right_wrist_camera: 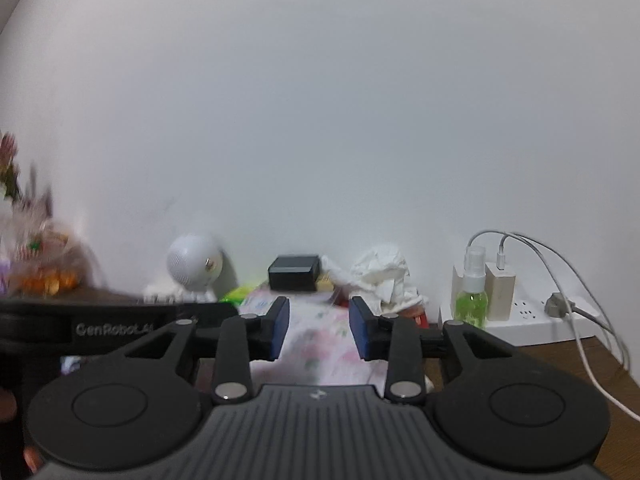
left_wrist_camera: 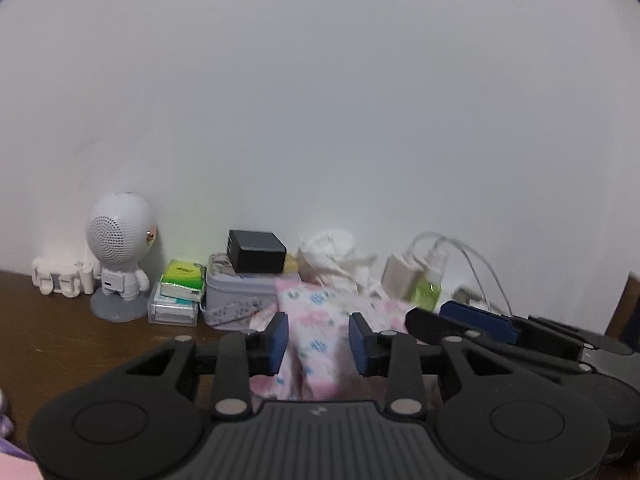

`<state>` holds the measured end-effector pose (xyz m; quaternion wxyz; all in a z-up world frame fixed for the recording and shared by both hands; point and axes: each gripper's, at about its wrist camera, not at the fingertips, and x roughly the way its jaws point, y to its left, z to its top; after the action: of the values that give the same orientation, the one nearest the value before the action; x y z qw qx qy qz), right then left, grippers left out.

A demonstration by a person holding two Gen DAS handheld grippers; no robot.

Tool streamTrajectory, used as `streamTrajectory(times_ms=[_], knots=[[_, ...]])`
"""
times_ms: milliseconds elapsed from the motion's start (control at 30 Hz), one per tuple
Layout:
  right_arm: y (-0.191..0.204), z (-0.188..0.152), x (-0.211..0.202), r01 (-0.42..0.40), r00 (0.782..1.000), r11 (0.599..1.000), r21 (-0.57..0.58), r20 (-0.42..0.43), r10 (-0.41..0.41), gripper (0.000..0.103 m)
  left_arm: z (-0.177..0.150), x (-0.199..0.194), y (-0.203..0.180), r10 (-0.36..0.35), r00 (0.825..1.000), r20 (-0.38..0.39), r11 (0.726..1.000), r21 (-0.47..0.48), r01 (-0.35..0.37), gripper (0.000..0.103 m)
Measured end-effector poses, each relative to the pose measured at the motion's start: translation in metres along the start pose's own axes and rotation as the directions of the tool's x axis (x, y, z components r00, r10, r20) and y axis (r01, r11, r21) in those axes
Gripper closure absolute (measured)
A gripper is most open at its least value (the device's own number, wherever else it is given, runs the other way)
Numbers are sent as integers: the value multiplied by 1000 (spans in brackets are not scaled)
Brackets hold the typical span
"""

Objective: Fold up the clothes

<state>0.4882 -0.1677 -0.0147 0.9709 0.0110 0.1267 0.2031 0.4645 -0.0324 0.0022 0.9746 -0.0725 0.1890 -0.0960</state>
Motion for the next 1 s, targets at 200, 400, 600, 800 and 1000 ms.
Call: streamTrajectory(times_ms=[200,400,600,800,1000], knots=[[3,-9,2,-1,999,1000,-13,-54,0,69,-6,12,4,13,998,-60,1000,-21,-14,75],[1,-10,-2,-12,999,1000,5,-41,12,63,-5,5,10,12,999,-38,999,-51,-14,61],[-5,-2,-30,24,999,999,37,47,-26,24,-2,-25,17,49,998,32,996,-71,-47,18],[-3,-11,-53,23,999,1000,20,28,-24,0,-22,-59,20,59,997,46,998,-12,-58,2],[4,-25,-85,7,1000,1000,21,-4,-6,0,-49,-102,15,91,992,86,991,86,-98,0]])
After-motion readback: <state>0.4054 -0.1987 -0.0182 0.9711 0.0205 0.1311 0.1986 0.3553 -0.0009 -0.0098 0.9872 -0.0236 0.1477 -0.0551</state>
